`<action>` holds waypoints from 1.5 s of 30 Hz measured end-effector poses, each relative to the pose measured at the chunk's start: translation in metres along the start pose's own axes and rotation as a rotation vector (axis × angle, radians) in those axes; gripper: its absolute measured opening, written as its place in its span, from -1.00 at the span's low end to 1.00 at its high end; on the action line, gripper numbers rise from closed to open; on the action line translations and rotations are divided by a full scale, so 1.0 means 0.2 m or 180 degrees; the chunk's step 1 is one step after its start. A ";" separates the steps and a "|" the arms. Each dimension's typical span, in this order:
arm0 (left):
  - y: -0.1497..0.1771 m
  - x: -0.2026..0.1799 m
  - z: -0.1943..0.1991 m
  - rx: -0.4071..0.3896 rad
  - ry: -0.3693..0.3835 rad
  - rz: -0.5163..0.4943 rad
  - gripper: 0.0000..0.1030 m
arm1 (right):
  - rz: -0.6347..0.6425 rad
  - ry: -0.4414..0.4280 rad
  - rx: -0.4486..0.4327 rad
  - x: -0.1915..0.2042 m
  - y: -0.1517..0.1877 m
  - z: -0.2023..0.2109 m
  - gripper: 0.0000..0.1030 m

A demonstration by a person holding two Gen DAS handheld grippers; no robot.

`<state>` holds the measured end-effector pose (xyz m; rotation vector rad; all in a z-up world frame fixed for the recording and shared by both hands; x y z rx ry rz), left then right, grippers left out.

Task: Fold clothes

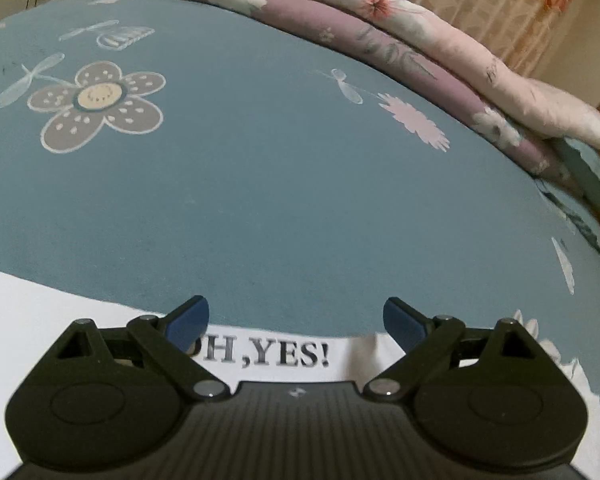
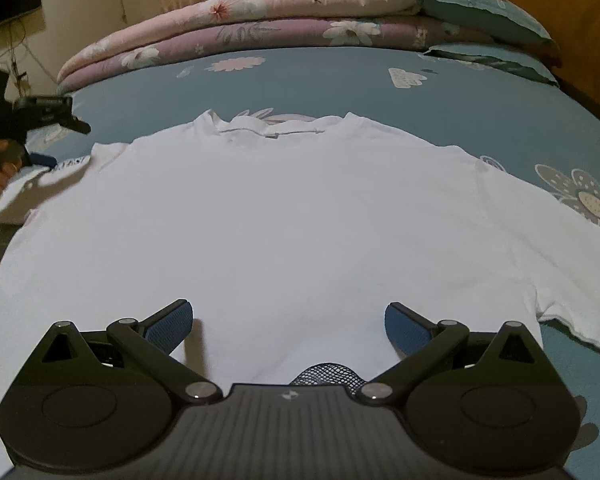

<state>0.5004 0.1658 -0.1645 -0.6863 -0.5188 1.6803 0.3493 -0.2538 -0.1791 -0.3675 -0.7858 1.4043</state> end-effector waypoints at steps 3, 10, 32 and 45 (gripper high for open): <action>0.09 -0.05 0.12 -0.0017 0.0116 -0.0172 0.83 | 0.0055 0.0036 -0.0003 0.00 0.01 0.00 1.00; 0.36 -0.03 0.35 -0.0151 -0.0123 -0.0519 0.84 | 0.0085 0.0100 -0.0043 0.01 0.02 -0.01 1.00; 0.32 -0.50 0.27 -0.0098 0.0160 -0.1141 0.84 | 0.0144 0.0146 -0.0065 0.00 0.03 -0.03 1.00; 0.41 -0.37 0.43 0.0241 -0.0204 -0.0943 0.84 | 0.0141 0.0143 0.0009 0.01 0.01 -0.02 1.00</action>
Point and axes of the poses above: each gripper's, at about its wrist camera, not at the fingertips, and z roughly against the way its jaws point, x to its left, y to its underside, the point moved 6 cm from there along -z, roughly the way its jaws point, and after that the axes turned 14 degrees about -z, right-handed, at the moved point
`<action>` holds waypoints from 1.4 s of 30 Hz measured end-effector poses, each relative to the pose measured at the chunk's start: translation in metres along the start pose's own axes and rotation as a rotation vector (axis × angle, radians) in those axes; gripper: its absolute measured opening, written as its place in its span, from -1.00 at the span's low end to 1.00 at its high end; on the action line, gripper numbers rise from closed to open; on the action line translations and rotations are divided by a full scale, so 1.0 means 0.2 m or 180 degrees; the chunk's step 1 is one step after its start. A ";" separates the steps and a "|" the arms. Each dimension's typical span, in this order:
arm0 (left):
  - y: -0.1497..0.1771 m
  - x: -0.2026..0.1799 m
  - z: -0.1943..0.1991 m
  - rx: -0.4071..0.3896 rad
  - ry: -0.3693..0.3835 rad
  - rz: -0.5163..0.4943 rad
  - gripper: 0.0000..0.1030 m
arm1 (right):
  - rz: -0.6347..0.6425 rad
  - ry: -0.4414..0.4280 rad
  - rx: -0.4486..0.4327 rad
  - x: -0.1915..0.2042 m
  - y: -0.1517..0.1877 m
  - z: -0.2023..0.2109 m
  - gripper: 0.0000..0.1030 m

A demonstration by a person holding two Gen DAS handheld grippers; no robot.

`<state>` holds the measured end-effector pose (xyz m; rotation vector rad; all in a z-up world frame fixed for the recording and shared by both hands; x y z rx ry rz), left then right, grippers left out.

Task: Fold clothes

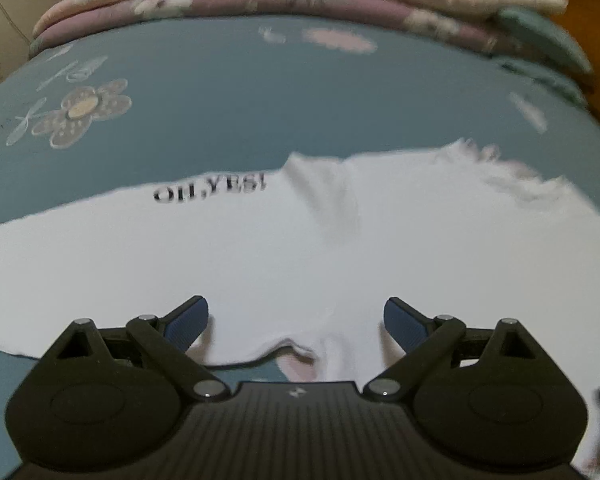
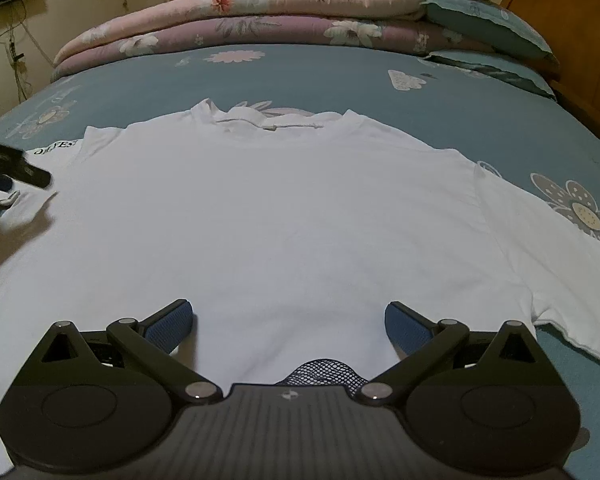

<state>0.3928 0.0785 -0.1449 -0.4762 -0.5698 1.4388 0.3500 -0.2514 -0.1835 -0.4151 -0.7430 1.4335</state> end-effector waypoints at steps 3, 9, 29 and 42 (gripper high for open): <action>-0.04 -0.05 0.19 -0.0090 0.0002 -0.0082 0.84 | -0.0085 0.0033 0.0082 0.01 -0.01 0.00 1.00; -0.08 -0.22 0.47 -0.0229 0.0227 -0.0254 0.89 | -0.0304 -0.0346 0.0246 0.04 -0.03 0.08 1.00; 0.53 -0.53 0.27 0.0081 0.0625 -0.0220 0.89 | -0.0502 -0.0299 0.0013 -0.13 0.16 0.46 1.00; 0.81 -0.63 0.51 -0.0260 0.0960 -0.0287 0.90 | -0.0348 0.0091 0.0052 -0.04 0.59 0.56 1.00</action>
Point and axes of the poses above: each gripper's, at about its wrist camera, not at the fingertips, and z roughly against the way its jaws point, x to its left, y to its underside, the point moved 6 cm from there along -z, roughly the way its jaws point, and after that the axes turned 14 degrees about -z, right-handed, at the moved point
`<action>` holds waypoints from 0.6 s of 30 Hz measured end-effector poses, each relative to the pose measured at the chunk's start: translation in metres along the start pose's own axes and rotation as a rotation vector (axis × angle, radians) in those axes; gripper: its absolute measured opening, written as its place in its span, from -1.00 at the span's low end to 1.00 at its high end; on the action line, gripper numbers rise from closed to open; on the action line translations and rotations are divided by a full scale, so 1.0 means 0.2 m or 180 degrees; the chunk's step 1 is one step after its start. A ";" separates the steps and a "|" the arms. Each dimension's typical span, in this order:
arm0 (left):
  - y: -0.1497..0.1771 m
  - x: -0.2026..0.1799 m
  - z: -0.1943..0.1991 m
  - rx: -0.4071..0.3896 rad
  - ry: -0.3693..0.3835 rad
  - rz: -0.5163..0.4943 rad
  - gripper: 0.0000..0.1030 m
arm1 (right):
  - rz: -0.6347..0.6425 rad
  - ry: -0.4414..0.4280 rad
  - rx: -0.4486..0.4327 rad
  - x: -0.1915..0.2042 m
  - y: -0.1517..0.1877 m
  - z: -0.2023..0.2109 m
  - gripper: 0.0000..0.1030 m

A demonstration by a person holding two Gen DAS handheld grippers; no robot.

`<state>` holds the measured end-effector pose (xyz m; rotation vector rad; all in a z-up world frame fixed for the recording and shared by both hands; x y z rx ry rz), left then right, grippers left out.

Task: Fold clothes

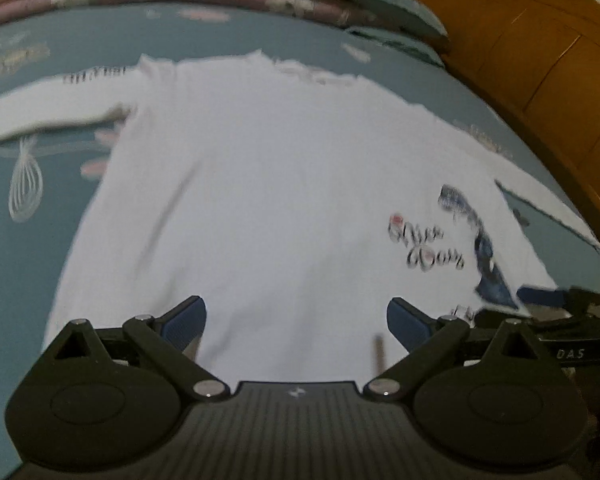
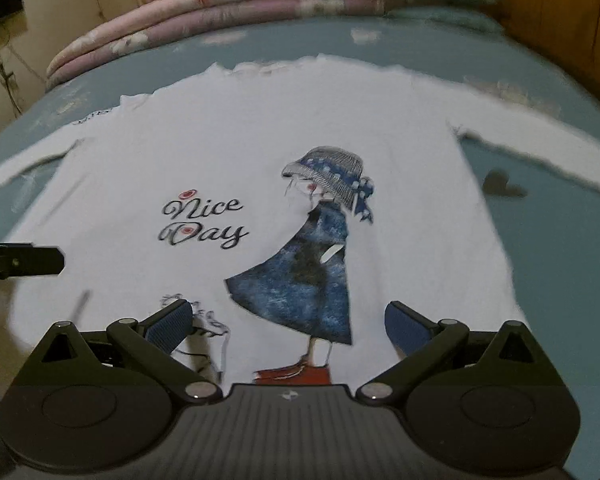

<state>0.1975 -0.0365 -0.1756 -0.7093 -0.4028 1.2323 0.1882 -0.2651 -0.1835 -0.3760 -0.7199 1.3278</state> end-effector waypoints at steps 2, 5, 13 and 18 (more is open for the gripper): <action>0.02 -0.01 0.01 -0.0088 0.0009 -0.0034 0.98 | 0.0068 0.0066 -0.0155 0.01 0.03 -0.01 1.00; 0.03 -0.03 0.02 -0.0076 -0.0067 -0.0066 0.99 | 0.0114 0.0061 -0.0390 0.01 0.07 0.00 1.00; 0.14 -0.07 0.10 0.0104 -0.0277 0.0071 0.99 | -0.0069 0.0101 -0.0119 -0.03 0.08 0.08 1.00; 0.15 -0.10 0.13 0.0145 -0.0327 0.0068 0.98 | 0.0012 0.0101 -0.0086 -0.05 0.16 0.13 1.00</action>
Point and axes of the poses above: each gripper's, at about its wrist camera, not at the fingertips, and z roughly against the way its jaws point, x to its left, y to its underside, the point moved 6 cm from there along -z, roughly the way its jaws point, and after that the axes turned 14 degrees about -z, right-handed, at the moved point
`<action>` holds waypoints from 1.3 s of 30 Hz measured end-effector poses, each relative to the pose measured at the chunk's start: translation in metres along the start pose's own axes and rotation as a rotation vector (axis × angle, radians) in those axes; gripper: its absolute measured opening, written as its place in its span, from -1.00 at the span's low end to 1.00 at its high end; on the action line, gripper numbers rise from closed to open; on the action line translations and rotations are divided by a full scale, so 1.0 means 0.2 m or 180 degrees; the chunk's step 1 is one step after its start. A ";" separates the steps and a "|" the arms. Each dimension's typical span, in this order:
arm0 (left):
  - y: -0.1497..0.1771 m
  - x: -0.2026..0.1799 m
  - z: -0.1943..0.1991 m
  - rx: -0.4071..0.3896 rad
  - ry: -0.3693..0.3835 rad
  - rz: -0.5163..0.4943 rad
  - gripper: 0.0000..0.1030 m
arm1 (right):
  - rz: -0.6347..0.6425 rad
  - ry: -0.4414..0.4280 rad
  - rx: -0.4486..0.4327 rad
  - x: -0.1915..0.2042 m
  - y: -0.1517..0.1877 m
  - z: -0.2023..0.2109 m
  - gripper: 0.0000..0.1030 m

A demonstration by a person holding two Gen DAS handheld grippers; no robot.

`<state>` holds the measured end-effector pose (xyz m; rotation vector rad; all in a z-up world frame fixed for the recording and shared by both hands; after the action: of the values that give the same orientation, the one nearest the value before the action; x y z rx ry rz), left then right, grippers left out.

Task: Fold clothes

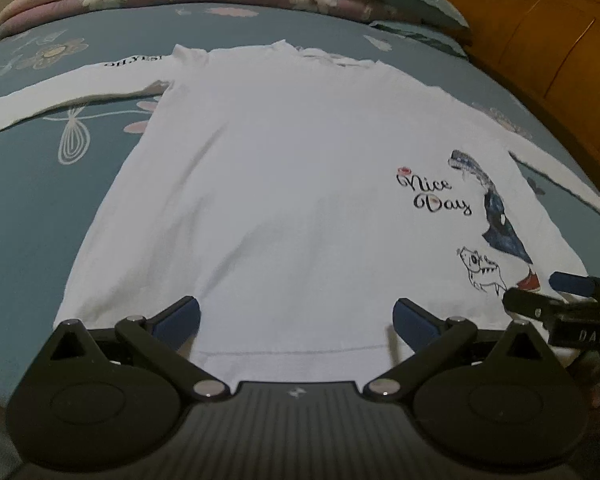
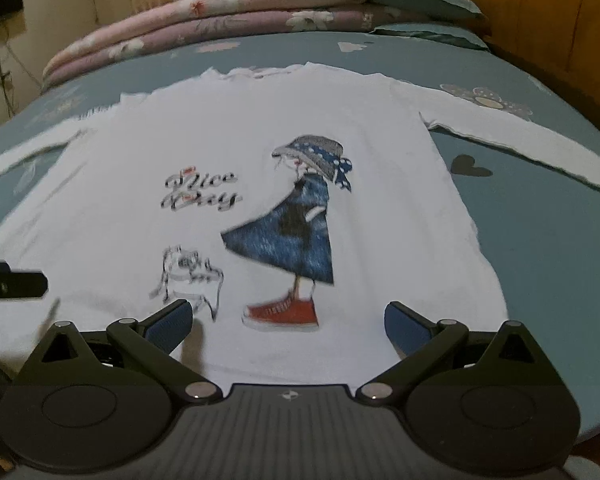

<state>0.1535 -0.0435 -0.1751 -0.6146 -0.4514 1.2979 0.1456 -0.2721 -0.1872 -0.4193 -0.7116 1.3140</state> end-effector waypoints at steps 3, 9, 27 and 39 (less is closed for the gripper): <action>-0.03 -0.01 0.02 -0.0079 0.0083 0.0034 0.98 | 0.0022 0.0037 0.0037 0.01 0.02 0.03 1.00; -0.03 -0.01 -0.05 -0.0086 0.0120 -0.0048 0.98 | -0.0080 0.0023 0.0109 0.01 0.03 0.04 1.00; -0.07 -0.03 0.03 -0.0425 -0.0124 -0.0883 0.98 | 0.0355 -0.0163 -0.0002 0.11 -0.01 0.15 1.00; 0.11 0.12 0.02 -0.0239 -0.0118 -0.0753 0.98 | 0.0441 -0.0175 -0.0030 0.25 0.09 -0.02 1.00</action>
<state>0.1403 -0.0165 -0.1873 -0.5819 -0.5876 1.0721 0.1399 -0.2200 -0.1900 -0.4478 -0.7454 1.4577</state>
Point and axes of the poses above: each gripper's, at about its wrist camera, not at the fingertips, and z roughly against the way its jaws point, x to its left, y to its underside, the point moved 6 cm from there along -z, roughly the way its jaws point, and after that the axes turned 14 degrees about -z, right-handed, at the moved point
